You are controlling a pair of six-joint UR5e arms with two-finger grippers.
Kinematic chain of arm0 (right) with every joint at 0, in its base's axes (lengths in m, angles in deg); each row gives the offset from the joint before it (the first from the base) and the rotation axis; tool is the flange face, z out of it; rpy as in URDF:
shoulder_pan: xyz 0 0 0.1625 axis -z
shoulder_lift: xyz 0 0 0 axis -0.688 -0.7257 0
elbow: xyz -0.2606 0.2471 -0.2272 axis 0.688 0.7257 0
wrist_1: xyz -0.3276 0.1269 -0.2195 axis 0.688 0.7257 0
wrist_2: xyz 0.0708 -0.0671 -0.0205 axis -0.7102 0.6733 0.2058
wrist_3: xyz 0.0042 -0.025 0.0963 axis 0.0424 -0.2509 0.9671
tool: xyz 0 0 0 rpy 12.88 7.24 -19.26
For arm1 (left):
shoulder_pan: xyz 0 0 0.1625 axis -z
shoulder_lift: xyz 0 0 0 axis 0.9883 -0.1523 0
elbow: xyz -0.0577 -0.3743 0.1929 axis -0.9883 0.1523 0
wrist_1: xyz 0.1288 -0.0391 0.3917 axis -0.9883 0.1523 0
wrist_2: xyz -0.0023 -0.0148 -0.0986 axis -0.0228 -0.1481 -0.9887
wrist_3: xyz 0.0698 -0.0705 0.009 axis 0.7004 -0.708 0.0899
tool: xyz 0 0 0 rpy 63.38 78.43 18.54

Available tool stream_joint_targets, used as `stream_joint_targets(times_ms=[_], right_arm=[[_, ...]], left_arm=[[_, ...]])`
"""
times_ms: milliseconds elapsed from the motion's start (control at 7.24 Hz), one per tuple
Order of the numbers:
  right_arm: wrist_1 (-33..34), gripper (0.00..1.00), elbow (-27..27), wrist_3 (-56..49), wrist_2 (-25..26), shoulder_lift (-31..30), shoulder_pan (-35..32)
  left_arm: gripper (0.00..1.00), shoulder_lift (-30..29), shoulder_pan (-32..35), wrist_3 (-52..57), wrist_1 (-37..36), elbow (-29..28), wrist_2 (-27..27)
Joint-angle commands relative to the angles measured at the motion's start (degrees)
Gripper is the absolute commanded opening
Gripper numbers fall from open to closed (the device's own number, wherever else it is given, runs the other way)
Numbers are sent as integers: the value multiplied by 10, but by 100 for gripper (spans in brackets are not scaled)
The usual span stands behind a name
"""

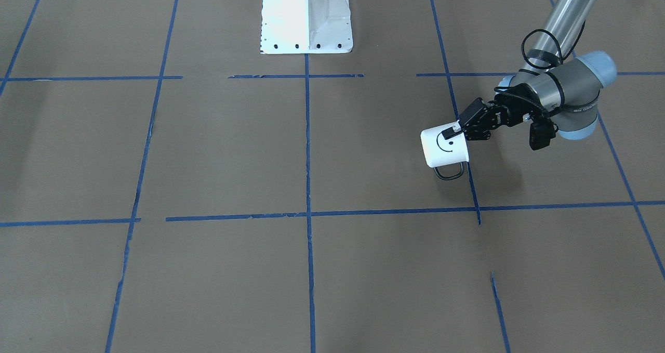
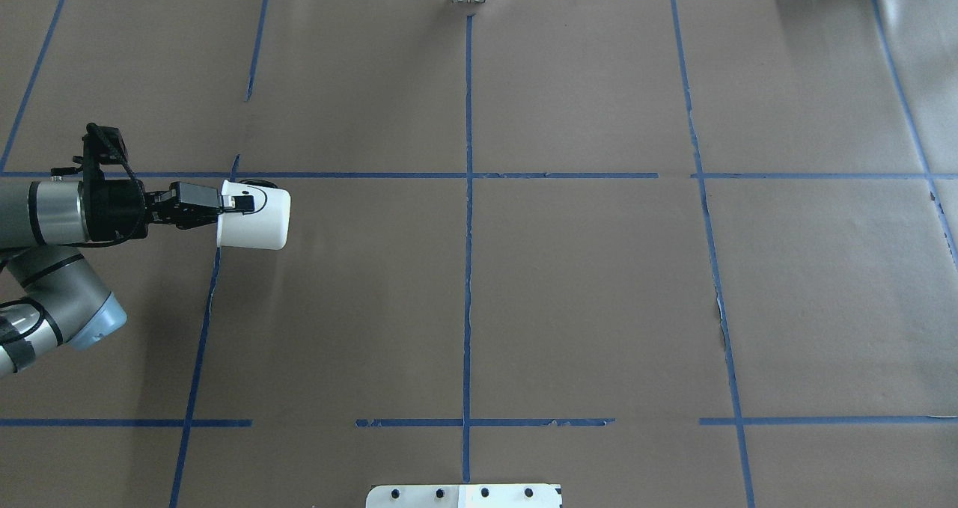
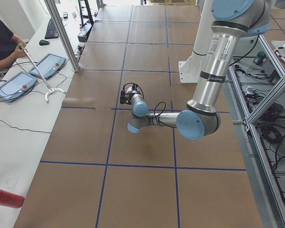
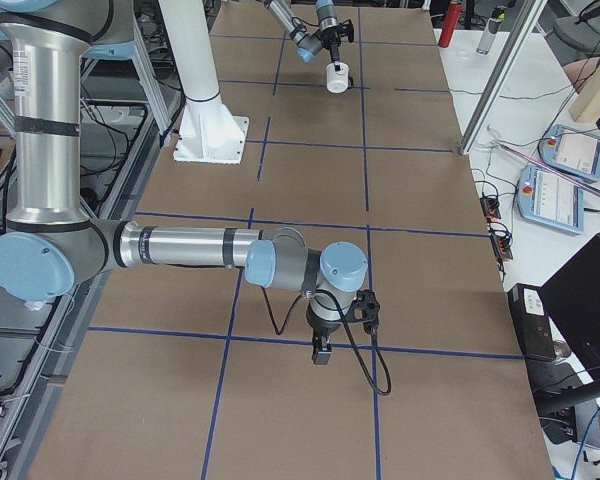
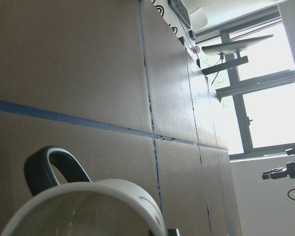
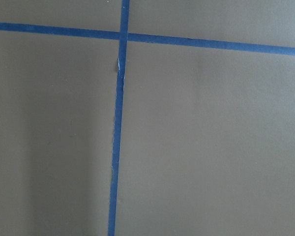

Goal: Flip mug
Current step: 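Lift the mug with the left gripper and carry it toward the table center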

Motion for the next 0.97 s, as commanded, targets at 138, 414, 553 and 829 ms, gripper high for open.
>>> stream_joint_targets(times_ms=[138, 414, 553, 829], right_arm=[[0, 100, 0, 0, 0, 0, 0], [0, 100, 0, 0, 0, 0, 0], [0, 100, 0, 0, 0, 0, 0], [0, 100, 0, 0, 0, 0, 0]], left_arm=[[0, -52, -1, -18, -246, 96, 5], [0, -117, -9, -18, -446, 135, 7], [0, -163, -18, -17, -567, 141, 27], [0, -238, -59, -8, -755, 145, 76]])
